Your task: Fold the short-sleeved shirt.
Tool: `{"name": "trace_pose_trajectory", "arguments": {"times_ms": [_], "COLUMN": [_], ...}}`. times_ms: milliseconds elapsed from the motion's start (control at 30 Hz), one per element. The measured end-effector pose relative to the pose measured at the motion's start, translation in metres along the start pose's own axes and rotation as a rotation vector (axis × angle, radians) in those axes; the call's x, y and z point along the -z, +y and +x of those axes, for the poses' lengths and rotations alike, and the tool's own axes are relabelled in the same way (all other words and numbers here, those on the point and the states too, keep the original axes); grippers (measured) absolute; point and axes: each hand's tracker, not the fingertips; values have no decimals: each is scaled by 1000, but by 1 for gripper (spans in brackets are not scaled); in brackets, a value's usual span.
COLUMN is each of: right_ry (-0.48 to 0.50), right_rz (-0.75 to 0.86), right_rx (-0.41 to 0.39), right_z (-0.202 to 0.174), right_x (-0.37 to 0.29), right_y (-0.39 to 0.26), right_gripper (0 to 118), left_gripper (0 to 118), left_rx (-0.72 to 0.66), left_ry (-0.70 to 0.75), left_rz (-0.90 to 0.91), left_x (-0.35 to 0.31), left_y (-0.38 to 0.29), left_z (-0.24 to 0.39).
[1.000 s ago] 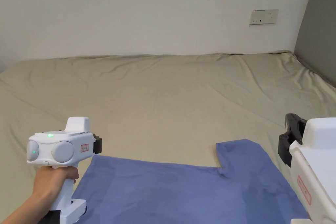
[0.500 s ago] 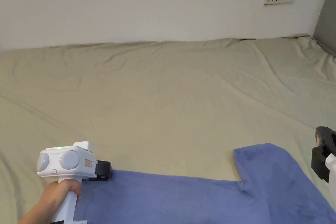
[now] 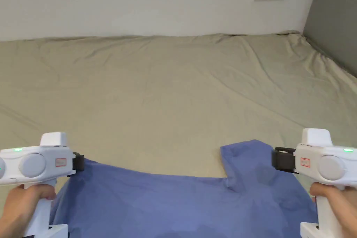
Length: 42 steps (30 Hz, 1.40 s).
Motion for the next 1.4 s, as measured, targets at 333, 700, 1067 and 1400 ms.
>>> {"name": "trace_pose_trajectory", "arguments": {"times_ms": [333,700,1067,1400], "right_ry": [28,-1,-8,25], "right_rz": [-202,69,608,902], "right_rx": [37,-137,-161,-105], "right_z": [5,-7,-15,-24], "right_x": [69,-10,-224,-349], "right_y": [-36,-20,83,195], "right_gripper": [65,5,5,5], "left_gripper": [2,2,2,2], "left_rx": [20,-18,-62,-27], "left_ry": [-44,-5,21,102], "left_rz": [37,74,438,725], "left_x": [-48,-85,-253,-359], "left_y": [3,-9,64,163], "left_z": [6,7,-6,-4]}}
